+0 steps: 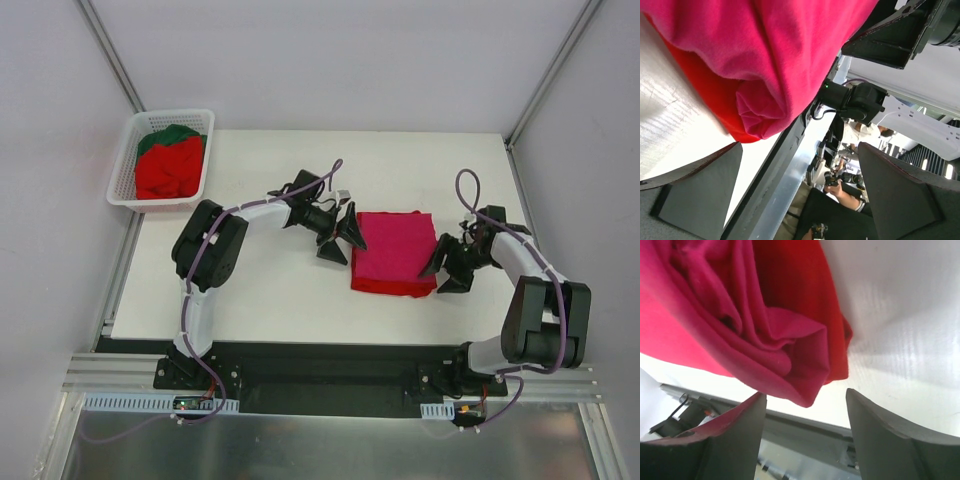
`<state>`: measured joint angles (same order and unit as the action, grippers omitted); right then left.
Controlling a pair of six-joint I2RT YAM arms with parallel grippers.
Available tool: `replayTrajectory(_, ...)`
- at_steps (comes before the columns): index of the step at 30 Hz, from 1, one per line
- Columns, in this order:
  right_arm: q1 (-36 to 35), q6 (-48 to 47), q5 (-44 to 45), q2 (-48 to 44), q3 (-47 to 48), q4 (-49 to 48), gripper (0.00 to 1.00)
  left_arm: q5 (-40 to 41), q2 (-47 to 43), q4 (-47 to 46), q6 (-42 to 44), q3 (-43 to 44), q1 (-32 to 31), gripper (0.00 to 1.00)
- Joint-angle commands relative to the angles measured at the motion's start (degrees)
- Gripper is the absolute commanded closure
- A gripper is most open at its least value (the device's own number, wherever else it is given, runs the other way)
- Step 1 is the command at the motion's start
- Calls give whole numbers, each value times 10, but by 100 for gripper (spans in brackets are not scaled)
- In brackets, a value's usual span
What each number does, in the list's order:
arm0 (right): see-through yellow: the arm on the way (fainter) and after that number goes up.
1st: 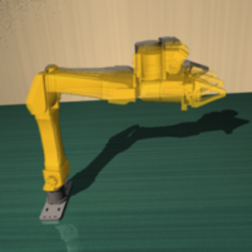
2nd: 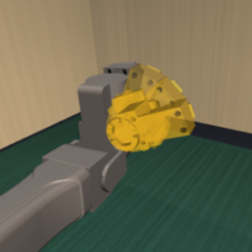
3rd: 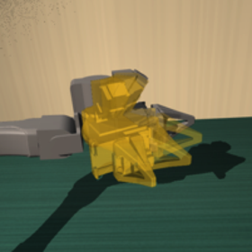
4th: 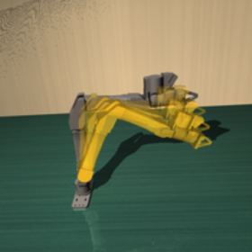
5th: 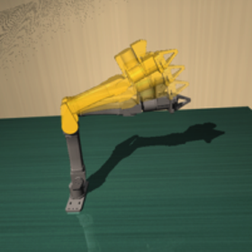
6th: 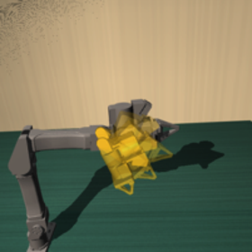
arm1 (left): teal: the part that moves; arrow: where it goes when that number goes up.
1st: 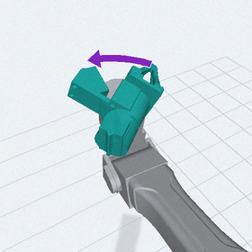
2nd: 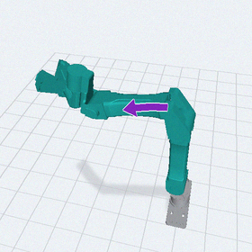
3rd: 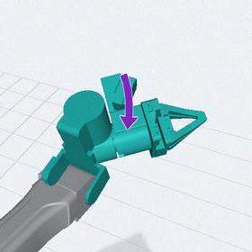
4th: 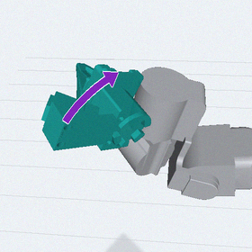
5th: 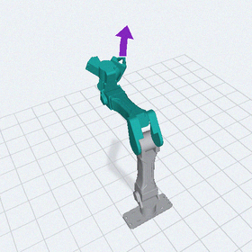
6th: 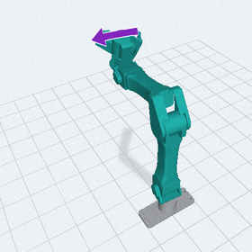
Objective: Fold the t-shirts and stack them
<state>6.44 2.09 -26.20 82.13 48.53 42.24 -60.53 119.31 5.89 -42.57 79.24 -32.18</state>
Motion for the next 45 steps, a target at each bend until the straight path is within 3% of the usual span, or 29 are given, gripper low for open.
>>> replayTrajectory(1, -2, 7, 29, -36, 10, -51, 34, 8, -23, -2, 20, 42, -4, 1)
replayTrajectory(8, -3, 20, 47, -38, 59, -58, 36, 24, -13, -4, 25, 78, -24, 1)
replayTrajectory(19, -13, 26, -4, -18, 27, -114, 58, 30, 0, -14, 20, 64, -32, 1)
replayTrajectory(32, -43, 19, -11, 8, 13, -114, 57, 46, -29, -24, 24, -5, -39, 1)
replayTrajectory(39, -47, 13, -12, 10, 23, -103, 59, 46, -19, -27, 20, 9, -40, 1)
replayTrajectory(43, -49, 2, -4, 7, 27, -84, 49, 45, -11, -28, 13, 26, -41, 3)
replayTrajectory(45, -49, -1, 1, 1, 22, -82, 37, 45, -7, -30, 9, 31, -41, 7)
